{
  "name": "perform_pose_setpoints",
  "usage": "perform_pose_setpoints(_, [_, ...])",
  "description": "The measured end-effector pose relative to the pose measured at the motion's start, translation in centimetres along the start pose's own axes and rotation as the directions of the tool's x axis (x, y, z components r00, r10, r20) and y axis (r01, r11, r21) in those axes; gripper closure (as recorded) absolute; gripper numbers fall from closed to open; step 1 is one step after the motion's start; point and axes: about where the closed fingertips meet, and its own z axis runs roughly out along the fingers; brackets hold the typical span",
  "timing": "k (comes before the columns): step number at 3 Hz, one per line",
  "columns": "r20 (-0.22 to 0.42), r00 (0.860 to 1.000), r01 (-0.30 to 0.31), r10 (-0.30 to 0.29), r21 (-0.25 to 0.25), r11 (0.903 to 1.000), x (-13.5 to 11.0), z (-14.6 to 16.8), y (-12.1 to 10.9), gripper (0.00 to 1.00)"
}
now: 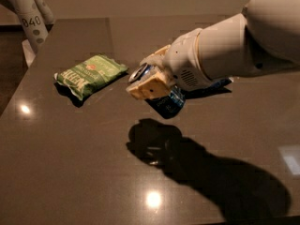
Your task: Place pepsi can upright
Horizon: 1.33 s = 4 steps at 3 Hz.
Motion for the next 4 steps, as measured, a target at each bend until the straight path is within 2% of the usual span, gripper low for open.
perform_pose_setpoints(1, [0.134,0.991,-0.013,0.009,0.029,0.9995,-0.1,-0.2,-0.9,1.00])
perform_pose_setpoints(2, [0.274,0.961,-0.055,0.036,0.063,0.9965,0.4,-0.6,-2.0,1.00])
perform_pose_setpoints(3, [0.379,0.923,-0.107,0.066,0.089,0.9902,1.6,-1.2,-2.8,1.00])
perform_pose_setpoints(4, [0.485,0.870,-0.170,0.092,0.119,0.9783,3.4,-2.0,-3.4,1.00])
